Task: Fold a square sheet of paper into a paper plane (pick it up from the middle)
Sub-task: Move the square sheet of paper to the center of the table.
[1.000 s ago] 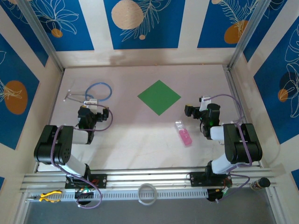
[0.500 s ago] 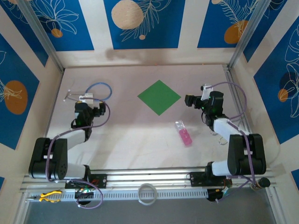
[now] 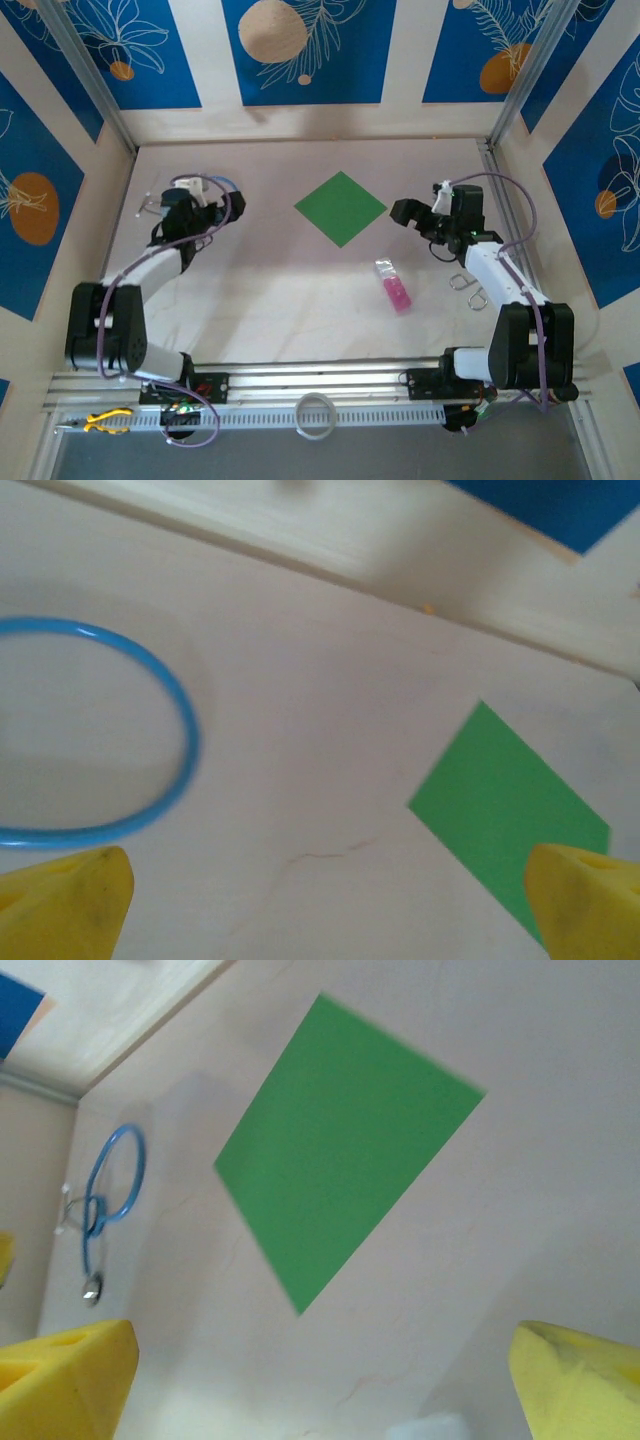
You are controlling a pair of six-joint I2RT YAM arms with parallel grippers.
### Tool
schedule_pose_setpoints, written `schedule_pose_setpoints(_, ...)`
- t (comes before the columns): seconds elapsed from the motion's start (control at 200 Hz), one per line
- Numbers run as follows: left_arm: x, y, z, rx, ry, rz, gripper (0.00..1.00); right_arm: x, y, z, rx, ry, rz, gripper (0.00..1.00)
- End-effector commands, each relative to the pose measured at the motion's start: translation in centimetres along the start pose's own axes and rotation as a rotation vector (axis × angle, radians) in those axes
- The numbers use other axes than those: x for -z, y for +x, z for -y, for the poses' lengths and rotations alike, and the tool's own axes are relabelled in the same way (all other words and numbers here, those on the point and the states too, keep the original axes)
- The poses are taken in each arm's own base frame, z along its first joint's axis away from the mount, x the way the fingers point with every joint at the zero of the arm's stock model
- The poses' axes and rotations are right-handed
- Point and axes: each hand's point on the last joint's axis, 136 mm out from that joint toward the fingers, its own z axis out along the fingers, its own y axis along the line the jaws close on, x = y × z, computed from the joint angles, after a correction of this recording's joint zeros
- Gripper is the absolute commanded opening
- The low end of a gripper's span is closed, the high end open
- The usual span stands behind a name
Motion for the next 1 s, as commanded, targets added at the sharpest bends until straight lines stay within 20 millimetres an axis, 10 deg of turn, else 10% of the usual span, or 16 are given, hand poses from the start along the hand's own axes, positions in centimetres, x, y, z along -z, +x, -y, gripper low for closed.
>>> schedule_pose_setpoints(0.0,-2.6,2.5,5.0,0.005,0.144,-0.187,1.00,-0.7,2.6,-1.3,-0.067,-0.042,-0.113,0.95)
schedule_pose_setpoints(0.47,-12.0,11.6,14.8,-0.272,0.124,-0.613,0.98,-2.1,5.8,-0.8,-0.170,0.029,-0.162,0.95)
schedule_pose_setpoints(0.995,-17.4,17.0,17.3,-0.256,0.110,-0.759,0.98,-1.6,7.7,-0.3,-0.220,0.027,-0.165,0.95)
